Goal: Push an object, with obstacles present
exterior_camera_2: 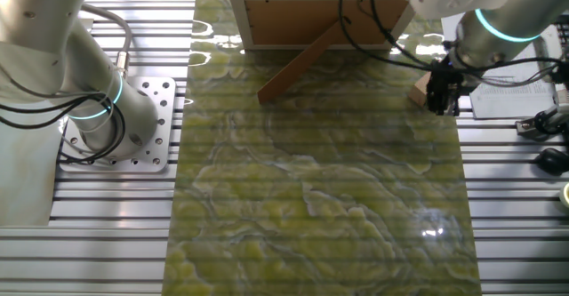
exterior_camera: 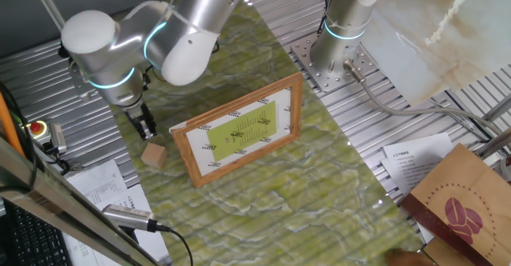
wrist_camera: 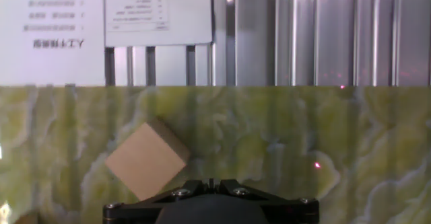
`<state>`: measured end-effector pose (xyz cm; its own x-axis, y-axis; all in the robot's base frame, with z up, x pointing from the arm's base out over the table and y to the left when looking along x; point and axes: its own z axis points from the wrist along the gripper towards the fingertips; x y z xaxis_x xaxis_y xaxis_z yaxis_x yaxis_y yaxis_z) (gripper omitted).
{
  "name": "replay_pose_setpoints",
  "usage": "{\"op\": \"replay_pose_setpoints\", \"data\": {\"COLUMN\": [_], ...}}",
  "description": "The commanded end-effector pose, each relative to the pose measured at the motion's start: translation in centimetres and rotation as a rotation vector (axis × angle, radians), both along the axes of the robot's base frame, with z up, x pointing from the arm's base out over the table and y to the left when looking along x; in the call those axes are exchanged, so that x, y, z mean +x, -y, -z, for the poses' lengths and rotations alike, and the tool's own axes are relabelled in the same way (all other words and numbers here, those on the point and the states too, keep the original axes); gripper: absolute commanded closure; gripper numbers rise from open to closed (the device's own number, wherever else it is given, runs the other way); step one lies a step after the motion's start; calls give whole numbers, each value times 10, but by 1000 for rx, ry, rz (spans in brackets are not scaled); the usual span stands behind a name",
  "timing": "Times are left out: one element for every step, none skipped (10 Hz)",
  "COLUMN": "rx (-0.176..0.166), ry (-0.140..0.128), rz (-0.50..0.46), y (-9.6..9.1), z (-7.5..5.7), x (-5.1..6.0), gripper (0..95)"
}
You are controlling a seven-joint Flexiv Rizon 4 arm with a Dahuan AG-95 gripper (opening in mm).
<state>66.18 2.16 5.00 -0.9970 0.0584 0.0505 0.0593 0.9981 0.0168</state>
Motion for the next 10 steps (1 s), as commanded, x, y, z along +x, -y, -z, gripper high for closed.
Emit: {"op": "replay_pose_setpoints", "data": {"rx": [1,2,4,4,4,4,4,8,9,10], "ry": [4,5,9,18,20,25,26,32,37,44], "rz": [4,10,13,18,20,20,18,13,12,13], "y": [0,0,-1,-5,-7,-11,-12,-14,-17,-22], "z": [-1,-1,-1,1,1,3,3,3,3,3], "x": [0,0,0,-1,-1,-1,-2,-1,-1,0], "gripper": [950,950,950,950,950,950,950,950,950,950]}}
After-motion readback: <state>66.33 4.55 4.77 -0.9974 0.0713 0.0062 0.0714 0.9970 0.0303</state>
